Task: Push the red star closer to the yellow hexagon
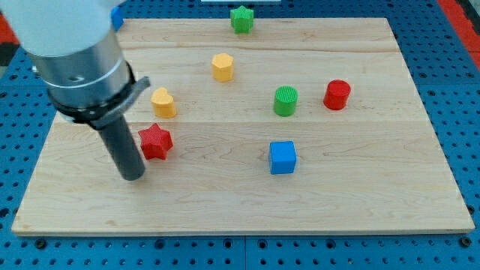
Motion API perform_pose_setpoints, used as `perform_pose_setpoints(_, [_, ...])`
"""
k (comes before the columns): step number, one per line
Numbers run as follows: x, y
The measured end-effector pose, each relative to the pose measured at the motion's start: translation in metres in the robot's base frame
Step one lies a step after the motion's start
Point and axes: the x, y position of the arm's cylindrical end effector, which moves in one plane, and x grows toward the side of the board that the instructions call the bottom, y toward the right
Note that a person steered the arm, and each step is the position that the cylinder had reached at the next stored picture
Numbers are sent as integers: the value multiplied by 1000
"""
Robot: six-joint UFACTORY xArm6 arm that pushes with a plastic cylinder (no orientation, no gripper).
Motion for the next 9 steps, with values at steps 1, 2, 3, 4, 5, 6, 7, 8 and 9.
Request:
perform_pose_setpoints(1, [-28,-23])
perform_pose_setpoints(2, [-64,-17])
perform_pose_setpoints(3, [-63,-8])
perform_pose_setpoints(4, [-45,-32])
perform_pose_setpoints(5, [-32,-38])
perform_pose_setpoints(6, [-32,10])
perform_pose_setpoints(7, [-31,64])
perform_pose_setpoints(8, [-31,89])
perform_pose_setpoints(9, [-31,88])
